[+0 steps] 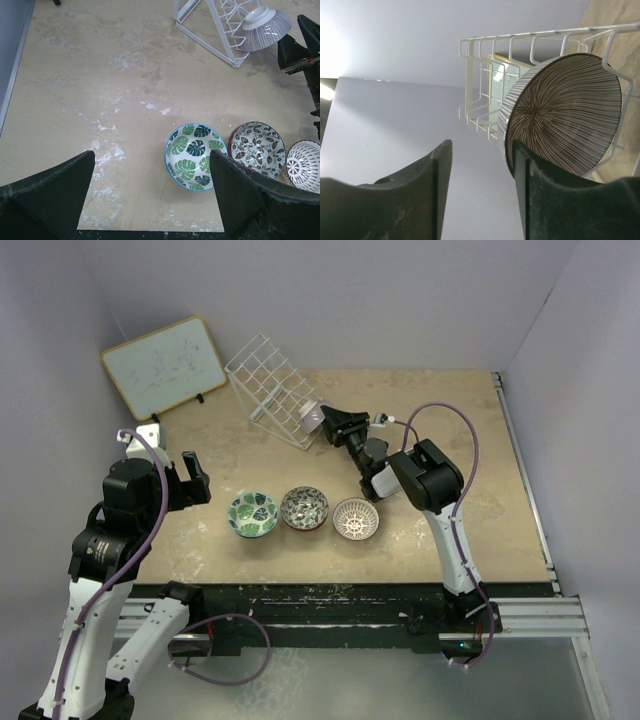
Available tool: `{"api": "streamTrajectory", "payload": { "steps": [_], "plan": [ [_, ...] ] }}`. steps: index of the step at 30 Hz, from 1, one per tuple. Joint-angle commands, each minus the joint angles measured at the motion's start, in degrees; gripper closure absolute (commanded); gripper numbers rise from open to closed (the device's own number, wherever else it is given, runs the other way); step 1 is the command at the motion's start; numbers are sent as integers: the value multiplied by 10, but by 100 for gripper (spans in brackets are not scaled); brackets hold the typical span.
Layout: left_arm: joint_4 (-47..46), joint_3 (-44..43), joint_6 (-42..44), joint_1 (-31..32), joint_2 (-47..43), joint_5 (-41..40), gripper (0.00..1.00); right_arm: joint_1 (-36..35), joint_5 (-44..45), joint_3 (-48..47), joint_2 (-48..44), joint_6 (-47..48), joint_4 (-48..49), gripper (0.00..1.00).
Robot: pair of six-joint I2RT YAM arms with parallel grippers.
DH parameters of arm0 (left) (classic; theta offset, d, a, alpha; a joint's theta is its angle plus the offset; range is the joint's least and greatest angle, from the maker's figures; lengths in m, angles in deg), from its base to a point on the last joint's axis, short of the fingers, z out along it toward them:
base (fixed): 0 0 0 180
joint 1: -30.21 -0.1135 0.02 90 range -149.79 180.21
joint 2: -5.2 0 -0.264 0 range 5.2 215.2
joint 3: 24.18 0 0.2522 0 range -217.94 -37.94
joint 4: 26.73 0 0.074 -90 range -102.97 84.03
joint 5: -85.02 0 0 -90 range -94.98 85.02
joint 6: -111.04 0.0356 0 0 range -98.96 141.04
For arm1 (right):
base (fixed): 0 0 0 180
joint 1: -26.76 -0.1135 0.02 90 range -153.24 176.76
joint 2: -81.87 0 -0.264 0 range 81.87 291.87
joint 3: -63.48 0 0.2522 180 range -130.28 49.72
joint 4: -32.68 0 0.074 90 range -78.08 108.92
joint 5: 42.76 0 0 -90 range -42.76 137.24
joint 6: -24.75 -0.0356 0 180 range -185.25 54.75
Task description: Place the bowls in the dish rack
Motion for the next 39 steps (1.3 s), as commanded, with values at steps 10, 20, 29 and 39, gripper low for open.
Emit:
{"api": "streamTrajectory", "payload": {
  "steps": [10,20,29,39],
  "plan": [
    [-13,-20,0,-2,-7,8,1,5,-54,17,-102,9,-99,35],
    [-8,-23,-2,-2,-13,9,1,6,-85,-4,-76,9,-152,35],
    [-7,-26,-2,-2,-14,7,1,6,-91,-2,-86,24,-200,33],
    [-8,-25,-1,-2,-11,4,1,10,-99,35,-128,62,-209,25]
  ]
}}
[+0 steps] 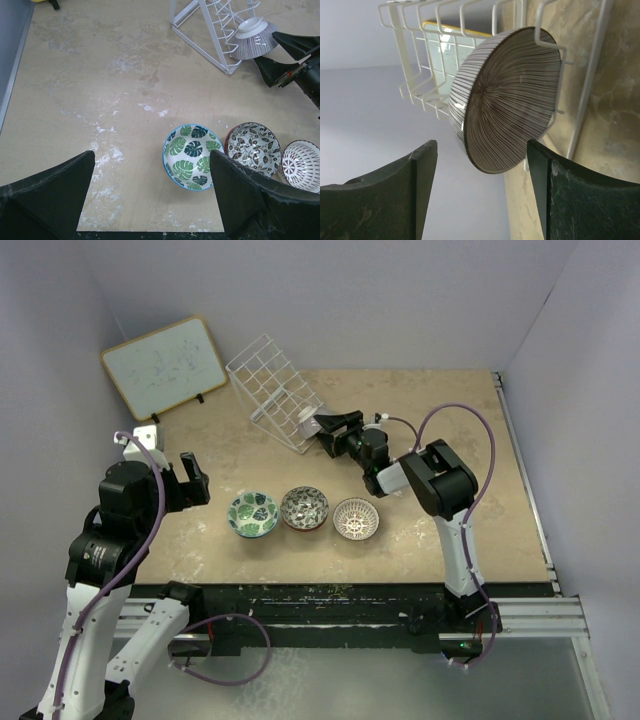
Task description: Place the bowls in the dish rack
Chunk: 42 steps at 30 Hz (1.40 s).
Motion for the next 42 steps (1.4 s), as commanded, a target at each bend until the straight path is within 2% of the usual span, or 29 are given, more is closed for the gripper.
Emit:
{"api": "streamTrajectory", "payload": {
  "steps": [1,9,12,15,18,21,23,24,26,30,36,42],
  "plan": [
    [-10,-21,-1,-2,0,-1,1,3,-15,12,-60,44,-6,25],
    [-10,-24,5,-2,6,-5,1,11,-31,103,-167,109,-72,23],
    [-10,-23,8,-2,7,-2,1,12,-35,147,-234,156,-137,22],
    [-13,-20,12,-2,7,3,1,12,-26,169,-318,254,-272,21],
    [-21,-16,17,-2,6,10,1,7,33,172,-441,376,-467,22],
    [-26,-15,22,-2,7,15,1,-19,90,165,-544,481,-585,22],
    [-28,-14,22,-2,8,17,1,-43,125,138,-578,540,-688,22],
    [-30,-14,21,-2,7,18,1,-57,145,125,-585,559,-757,23],
    [-32,-11,21,-2,7,19,1,-90,170,112,-591,580,-827,24],
    [-36,-6,16,-2,2,14,1,-155,185,107,-579,588,-901,27],
    [-31,-4,13,-2,0,16,1,-222,142,90,-531,648,-911,30],
    [-26,-3,6,-2,-11,17,1,-240,130,92,-494,673,-895,33]
  ]
}}
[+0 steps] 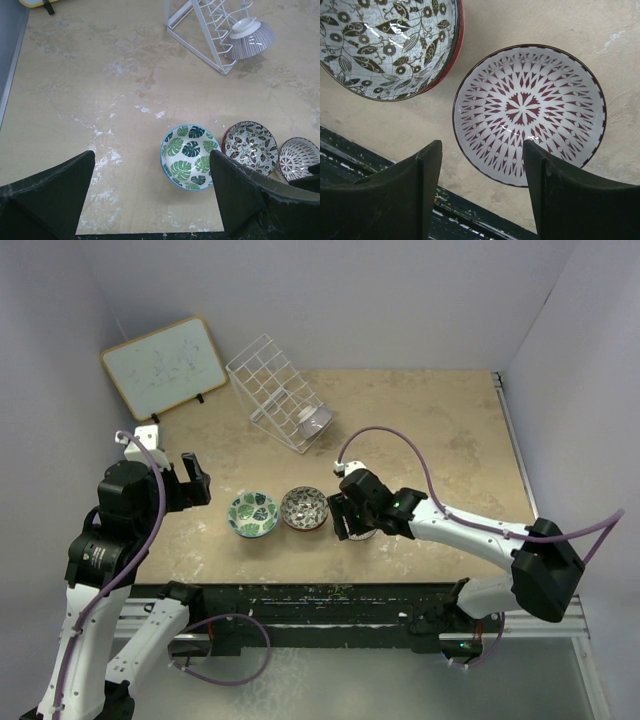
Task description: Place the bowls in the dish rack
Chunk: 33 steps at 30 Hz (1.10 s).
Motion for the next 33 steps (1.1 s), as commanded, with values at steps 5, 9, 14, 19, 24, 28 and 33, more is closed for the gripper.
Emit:
{"api": "streamTrajectory", "payload": {
  "steps": [5,9,14,19,24,28,33],
  "plan": [
    [-17,-6,-3,-2,-13,1,1,-22,-17,-20,32,46,25,34],
    [-18,-5,-3,-2,-11,-1,1,-25,-10,-21,54,49,31,45],
    [-18,-5,-3,-2,-11,-1,1,-26,0,-24,66,50,32,56],
    [-17,-5,-4,-2,-14,-1,1,-27,13,-25,75,55,26,57],
    [-18,-5,-3,-2,-12,0,1,-30,28,-24,77,52,17,62],
    [-18,-5,-4,-2,-13,1,1,-30,38,-26,82,53,11,64],
    [-17,-5,-4,-2,-16,2,1,-33,55,-26,91,50,5,65]
  ]
}}
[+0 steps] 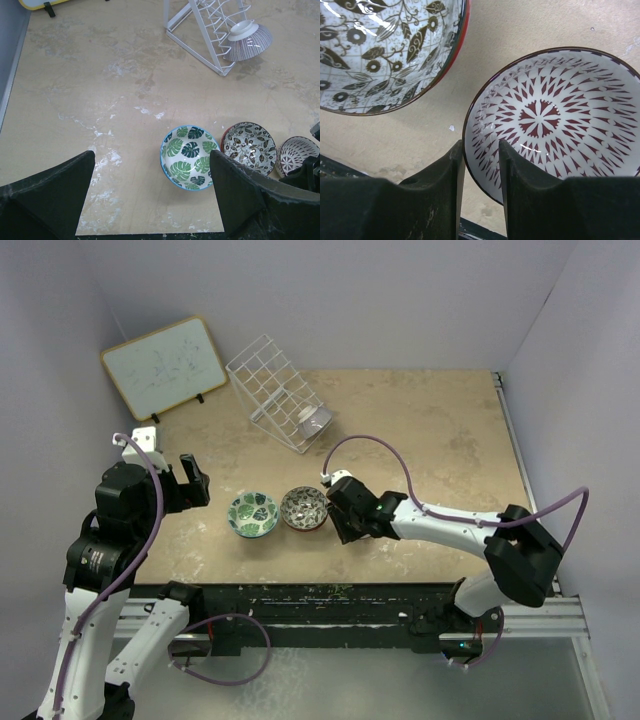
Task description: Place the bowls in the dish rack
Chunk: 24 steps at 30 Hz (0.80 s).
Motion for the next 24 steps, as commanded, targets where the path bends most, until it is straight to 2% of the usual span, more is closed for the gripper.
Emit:
{"api": "streamTrajectory", "payload": {
  "steps": [1,4,7,9,12,16,24],
  "plan": [
    [-18,-5,-3,-2,-5,2,1,-6,40,-22,9,5,-20,65],
    [-17,-6,-3,-2,-3,4,1,-10,61,-29,15,-3,-33,58],
    [-18,-5,-2,-2,-1,4,1,-14,73,-33,9,-10,-37,58],
    [-19,-5,-1,-2,-1,3,1,-14,83,-36,8,-16,-45,63],
    [-20,-5,0,-2,-1,3,1,-14,95,-40,9,-23,-54,82],
    [-19,-5,0,-2,0,1,1,-14,99,-48,14,-29,-61,98],
    [-18,-7,1,-2,-4,-1,1,-11,117,-102,-35,-32,-31,100]
  ]
}}
